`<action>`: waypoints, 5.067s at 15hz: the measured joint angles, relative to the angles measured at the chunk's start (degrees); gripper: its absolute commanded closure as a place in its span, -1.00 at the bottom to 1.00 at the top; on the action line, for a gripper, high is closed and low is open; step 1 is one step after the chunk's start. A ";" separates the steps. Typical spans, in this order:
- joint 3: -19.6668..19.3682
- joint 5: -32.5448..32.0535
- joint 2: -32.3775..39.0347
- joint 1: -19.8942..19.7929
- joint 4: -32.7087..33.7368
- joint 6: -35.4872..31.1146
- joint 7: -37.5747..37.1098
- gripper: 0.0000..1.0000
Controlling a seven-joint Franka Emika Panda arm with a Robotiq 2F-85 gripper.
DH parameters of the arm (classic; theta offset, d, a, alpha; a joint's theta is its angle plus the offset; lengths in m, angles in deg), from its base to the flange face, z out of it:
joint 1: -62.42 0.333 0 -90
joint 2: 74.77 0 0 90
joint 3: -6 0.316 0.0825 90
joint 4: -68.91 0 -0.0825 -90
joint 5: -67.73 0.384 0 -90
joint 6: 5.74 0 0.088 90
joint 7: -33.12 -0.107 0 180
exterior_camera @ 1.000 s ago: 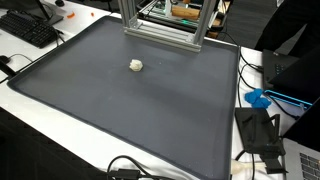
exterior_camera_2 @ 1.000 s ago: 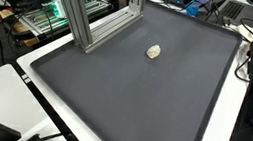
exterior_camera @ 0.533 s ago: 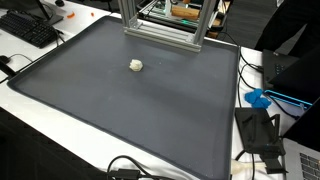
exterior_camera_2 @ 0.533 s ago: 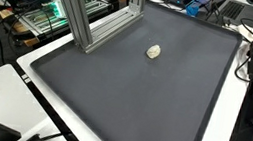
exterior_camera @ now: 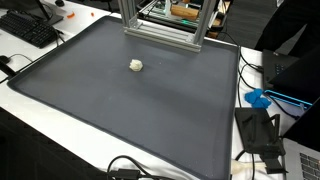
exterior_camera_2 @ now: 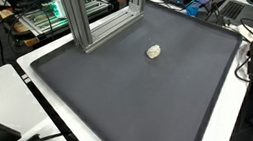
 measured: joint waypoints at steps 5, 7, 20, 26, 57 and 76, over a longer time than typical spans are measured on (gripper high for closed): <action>0.15 -0.87 1.10 0.00 0.84 1.09 0.00 -0.66; 0.03 -1.52 1.71 -0.40 1.23 2.09 0.00 0.07; 0.05 -1.42 3.48 -0.50 3.30 3.79 -0.57 0.56; -0.25 -1.96 3.63 -0.50 4.29 4.64 -0.06 0.56; -2.77 -9.91 20.65 -3.37 16.81 -13.94 2.51 0.56; -7.26 -12.72 42.40 -7.91 28.35 -15.50 -26.51 0.56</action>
